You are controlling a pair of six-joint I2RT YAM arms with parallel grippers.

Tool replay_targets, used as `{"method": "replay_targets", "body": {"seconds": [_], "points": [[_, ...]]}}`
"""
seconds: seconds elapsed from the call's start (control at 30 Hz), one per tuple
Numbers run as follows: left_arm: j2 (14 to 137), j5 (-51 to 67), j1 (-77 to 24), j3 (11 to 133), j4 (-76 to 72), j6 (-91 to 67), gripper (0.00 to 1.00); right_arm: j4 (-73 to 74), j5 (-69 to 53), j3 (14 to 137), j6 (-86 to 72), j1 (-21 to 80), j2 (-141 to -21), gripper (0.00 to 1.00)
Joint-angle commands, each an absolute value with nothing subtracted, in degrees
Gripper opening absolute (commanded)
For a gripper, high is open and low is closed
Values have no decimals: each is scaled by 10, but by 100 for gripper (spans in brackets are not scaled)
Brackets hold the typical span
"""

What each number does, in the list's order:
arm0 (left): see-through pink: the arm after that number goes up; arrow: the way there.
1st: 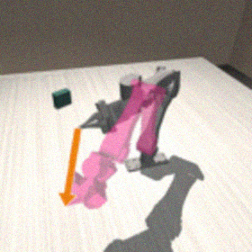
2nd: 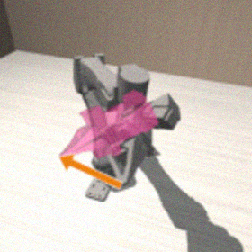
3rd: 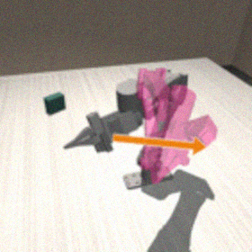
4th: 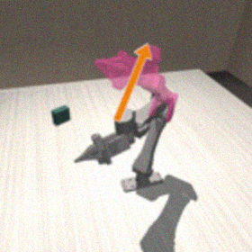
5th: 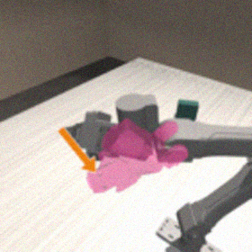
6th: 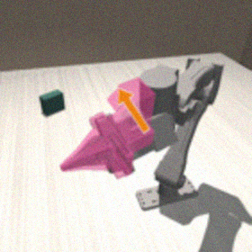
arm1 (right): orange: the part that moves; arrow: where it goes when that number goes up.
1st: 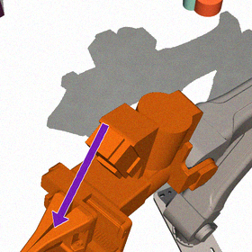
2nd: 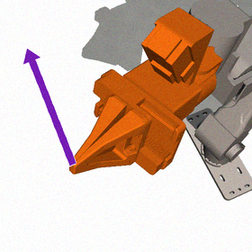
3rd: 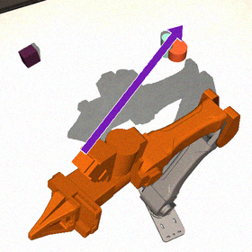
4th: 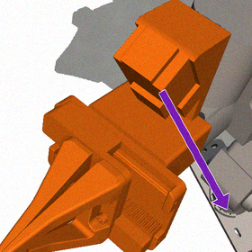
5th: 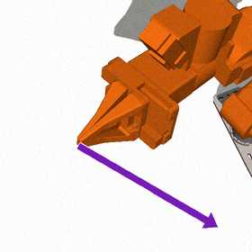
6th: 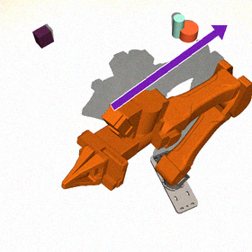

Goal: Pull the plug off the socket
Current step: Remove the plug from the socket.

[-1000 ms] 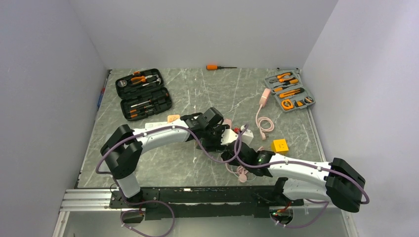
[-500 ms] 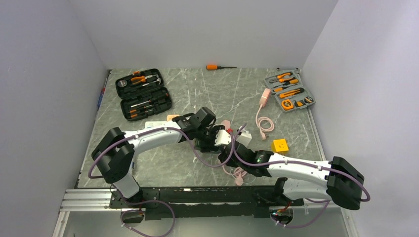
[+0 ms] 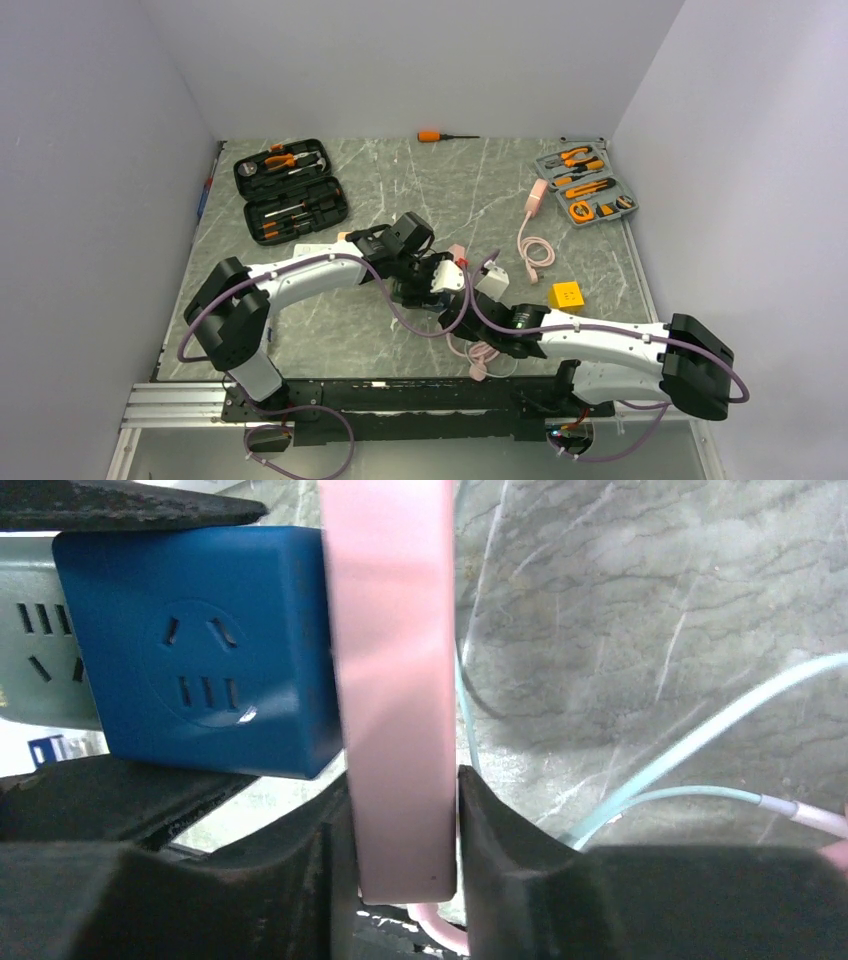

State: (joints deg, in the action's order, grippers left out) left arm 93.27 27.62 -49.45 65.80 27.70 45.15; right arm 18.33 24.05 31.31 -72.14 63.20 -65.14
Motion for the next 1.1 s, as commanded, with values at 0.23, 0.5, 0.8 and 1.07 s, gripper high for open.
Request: {"method": "replay_targets", "body": {"seconds": [0.23, 0.5, 0.8, 1.07], "points": [[935, 169, -506, 675, 369, 401, 0, 227, 321, 251, -642, 621, -588, 77], [968, 162, -519, 710, 326, 342, 0, 138, 300, 233, -607, 620, -599, 81], [985, 172, -527, 735, 322, 327, 0, 25, 265, 216, -554, 611, -634, 77], [992, 185, -533, 759, 325, 309, 0, -48, 240, 209, -542, 584, -678, 71]]}}
